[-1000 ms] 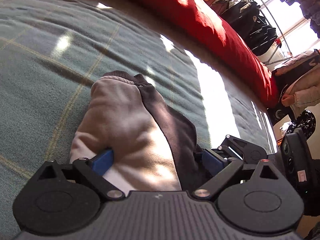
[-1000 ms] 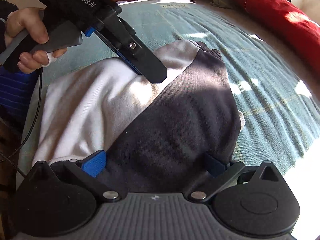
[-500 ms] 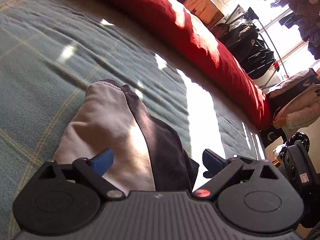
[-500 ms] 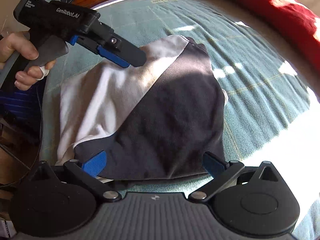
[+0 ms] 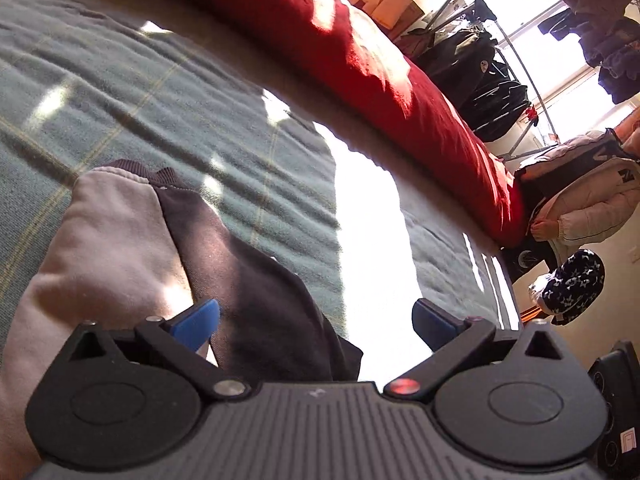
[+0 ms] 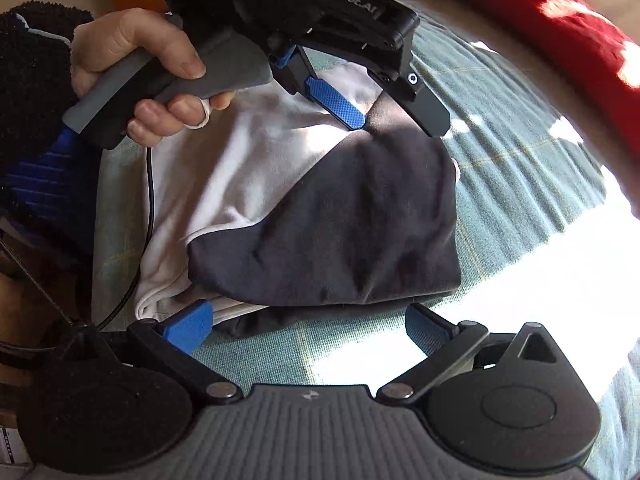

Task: Fold clothes

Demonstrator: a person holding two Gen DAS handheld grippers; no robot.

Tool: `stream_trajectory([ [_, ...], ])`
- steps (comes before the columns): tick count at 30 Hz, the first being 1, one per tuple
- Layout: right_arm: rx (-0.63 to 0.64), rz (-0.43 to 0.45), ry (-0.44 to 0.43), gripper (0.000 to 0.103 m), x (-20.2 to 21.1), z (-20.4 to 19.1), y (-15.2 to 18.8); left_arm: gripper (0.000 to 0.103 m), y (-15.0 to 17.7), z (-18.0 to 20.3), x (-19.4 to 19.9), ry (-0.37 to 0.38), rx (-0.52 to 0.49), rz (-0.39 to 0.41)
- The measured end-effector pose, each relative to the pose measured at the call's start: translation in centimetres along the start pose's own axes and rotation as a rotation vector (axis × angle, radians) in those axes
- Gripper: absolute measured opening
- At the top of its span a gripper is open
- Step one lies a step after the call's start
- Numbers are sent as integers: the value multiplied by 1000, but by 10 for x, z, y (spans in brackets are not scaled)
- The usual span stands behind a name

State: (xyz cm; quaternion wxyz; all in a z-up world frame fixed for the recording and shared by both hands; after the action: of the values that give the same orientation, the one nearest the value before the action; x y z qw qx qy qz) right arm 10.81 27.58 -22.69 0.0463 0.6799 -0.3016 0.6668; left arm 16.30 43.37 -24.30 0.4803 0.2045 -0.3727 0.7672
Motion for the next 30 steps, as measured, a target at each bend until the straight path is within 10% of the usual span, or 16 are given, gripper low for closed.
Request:
stream_trajectory([
  [7, -52, 17, -19, 103, 2, 2, 22, 101, 15, 4, -19, -90, 5, -46],
  [13, -28, 35, -40, 103, 5, -8, 36, 101, 37, 10, 42, -167, 35, 90],
  [23, 7, 26, -37, 103, 24, -16, 61, 98, 69, -12, 65, -247, 178, 199],
  [30, 14, 20, -44, 103, 27, -19, 64, 94, 106, -58, 69, -412, 389, 128],
])
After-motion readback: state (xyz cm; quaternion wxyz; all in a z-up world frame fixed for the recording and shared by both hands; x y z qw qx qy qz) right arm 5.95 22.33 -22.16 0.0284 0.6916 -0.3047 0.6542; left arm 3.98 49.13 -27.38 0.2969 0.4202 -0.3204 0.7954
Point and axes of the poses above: each gripper's, at about its wrist camera, not at the fingertips, and x roughly against the way its jaws point, z to its right, y to its underside, the point moved 5 cm from there along -x, roughly the way its jaws point, and after that the axes turned 7 degrees about -z, right-handed, at the moved point
